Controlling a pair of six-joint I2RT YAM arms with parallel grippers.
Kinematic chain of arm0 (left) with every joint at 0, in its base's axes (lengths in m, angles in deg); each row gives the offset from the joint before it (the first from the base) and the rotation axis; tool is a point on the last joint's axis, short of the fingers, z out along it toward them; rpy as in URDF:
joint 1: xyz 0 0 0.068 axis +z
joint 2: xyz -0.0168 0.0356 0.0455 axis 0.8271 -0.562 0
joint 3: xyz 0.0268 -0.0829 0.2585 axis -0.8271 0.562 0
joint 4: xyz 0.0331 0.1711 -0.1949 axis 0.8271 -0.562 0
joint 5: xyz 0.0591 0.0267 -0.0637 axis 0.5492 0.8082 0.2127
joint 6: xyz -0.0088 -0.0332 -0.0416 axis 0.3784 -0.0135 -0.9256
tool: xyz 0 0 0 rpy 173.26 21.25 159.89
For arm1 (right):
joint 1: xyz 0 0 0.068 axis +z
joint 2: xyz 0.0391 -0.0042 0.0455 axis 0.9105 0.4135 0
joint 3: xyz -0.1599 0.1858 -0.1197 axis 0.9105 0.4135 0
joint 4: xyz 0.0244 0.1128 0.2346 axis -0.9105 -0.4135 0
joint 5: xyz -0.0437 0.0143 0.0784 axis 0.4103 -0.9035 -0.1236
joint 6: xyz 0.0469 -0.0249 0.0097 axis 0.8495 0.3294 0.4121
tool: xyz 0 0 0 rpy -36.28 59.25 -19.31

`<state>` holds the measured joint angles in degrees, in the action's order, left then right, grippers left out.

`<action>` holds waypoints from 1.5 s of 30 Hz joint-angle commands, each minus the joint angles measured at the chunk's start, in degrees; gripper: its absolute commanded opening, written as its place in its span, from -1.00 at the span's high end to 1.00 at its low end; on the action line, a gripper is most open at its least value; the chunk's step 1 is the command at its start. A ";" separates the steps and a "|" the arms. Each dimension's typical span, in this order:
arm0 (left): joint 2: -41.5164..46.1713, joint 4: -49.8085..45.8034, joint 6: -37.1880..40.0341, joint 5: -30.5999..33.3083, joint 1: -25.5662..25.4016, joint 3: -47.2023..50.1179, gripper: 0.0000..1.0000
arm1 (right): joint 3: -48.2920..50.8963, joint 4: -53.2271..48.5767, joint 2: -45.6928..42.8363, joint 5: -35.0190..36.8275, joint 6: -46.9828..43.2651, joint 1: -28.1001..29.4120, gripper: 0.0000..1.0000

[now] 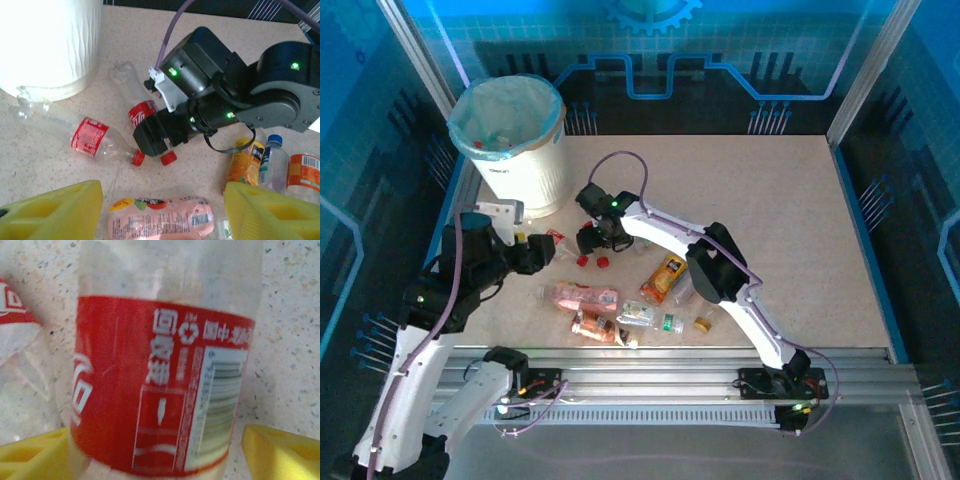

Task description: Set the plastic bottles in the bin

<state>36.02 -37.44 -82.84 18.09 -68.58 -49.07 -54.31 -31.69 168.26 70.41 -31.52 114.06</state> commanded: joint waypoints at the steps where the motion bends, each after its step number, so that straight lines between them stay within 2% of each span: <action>1: 0.36 -1.30 -0.68 -1.42 -0.31 0.85 -0.35 | -5.28 -1.78 2.83 2.62 1.68 0.46 -0.63; 8: 0.15 0.21 0.21 -1.39 -0.31 1.28 -0.36 | -3.98 -1.87 3.21 4.32 1.53 -0.14 -0.35; 15: -0.04 1.53 -0.07 -2.48 -0.30 0.97 -0.37 | -0.85 -0.87 -2.14 6.65 0.31 -0.07 -0.11; 22: -2.37 5.03 -1.47 -5.19 -0.32 -0.84 -0.41 | 14.70 9.94 -17.77 8.02 -0.16 1.49 -0.06; 26: -4.72 7.99 -2.23 -6.63 -0.32 -2.97 -0.55 | 24.22 16.31 -27.29 7.43 -2.10 2.80 -0.06; 29: -7.38 10.00 -4.47 -8.81 -0.28 -5.91 -0.62 | 32.20 22.67 -35.74 4.24 -5.71 4.10 -0.06; 33: -11.96 12.68 -8.81 -15.18 -0.31 -10.23 -0.66 | 41.40 29.70 -45.57 -2.30 -10.44 5.42 -0.05; 39: -15.02 17.12 -13.37 -23.28 -0.29 -12.63 -0.67 | 50.12 33.52 -57.42 -5.24 -13.39 8.40 -0.06; 45: -14.74 18.45 -15.54 -23.11 -0.29 -11.62 -0.61 | 51.42 32.27 -61.31 0.45 -11.22 10.90 -0.01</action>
<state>20.88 -21.63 -95.97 -2.71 -68.62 -60.15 -3.32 -1.44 108.63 69.52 -42.74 123.62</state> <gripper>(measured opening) 0.805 0.584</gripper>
